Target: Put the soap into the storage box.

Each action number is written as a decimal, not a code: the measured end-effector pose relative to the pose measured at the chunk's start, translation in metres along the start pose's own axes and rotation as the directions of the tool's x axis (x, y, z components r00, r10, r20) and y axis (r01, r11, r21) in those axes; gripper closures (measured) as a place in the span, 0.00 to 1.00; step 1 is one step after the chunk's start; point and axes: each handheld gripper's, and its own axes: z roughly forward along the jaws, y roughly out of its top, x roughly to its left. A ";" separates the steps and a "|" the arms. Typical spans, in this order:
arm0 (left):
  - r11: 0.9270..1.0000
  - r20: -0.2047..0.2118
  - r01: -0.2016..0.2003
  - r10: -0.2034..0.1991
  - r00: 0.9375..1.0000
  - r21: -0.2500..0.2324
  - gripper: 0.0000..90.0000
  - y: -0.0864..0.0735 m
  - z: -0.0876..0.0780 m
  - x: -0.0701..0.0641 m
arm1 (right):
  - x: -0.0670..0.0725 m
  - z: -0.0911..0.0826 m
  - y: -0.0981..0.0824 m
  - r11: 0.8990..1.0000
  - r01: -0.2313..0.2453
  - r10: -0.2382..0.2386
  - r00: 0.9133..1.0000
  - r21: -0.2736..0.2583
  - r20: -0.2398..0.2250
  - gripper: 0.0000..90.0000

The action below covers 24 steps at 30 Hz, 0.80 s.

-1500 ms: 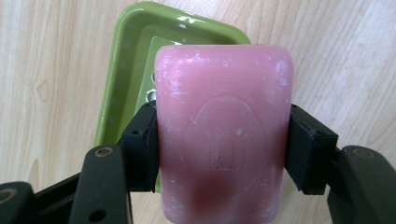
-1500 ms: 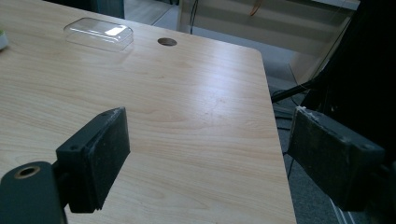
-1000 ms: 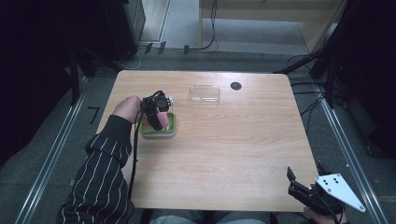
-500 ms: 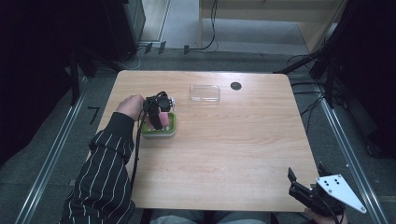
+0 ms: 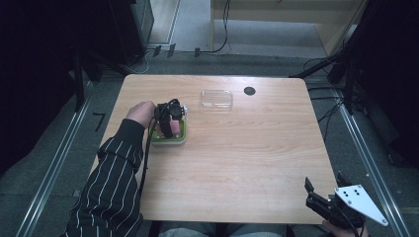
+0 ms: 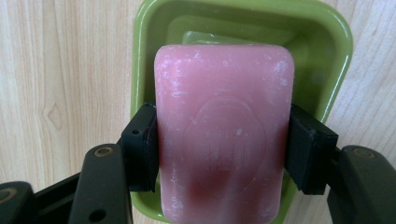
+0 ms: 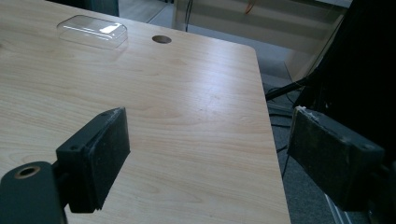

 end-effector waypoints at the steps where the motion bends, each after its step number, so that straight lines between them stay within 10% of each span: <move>1: 1.000 -0.004 -0.002 0.002 1.000 -0.004 0.43 0.000 0.001 0.000 | 0.000 0.000 0.000 1.000 0.001 -0.001 1.000 0.001 0.000 0.15; 24: 0.999 -0.014 -0.028 0.027 1.000 -0.018 0.43 -0.006 0.012 0.001 | 0.001 0.000 0.001 1.000 0.005 -0.005 1.000 -0.001 -0.001 0.15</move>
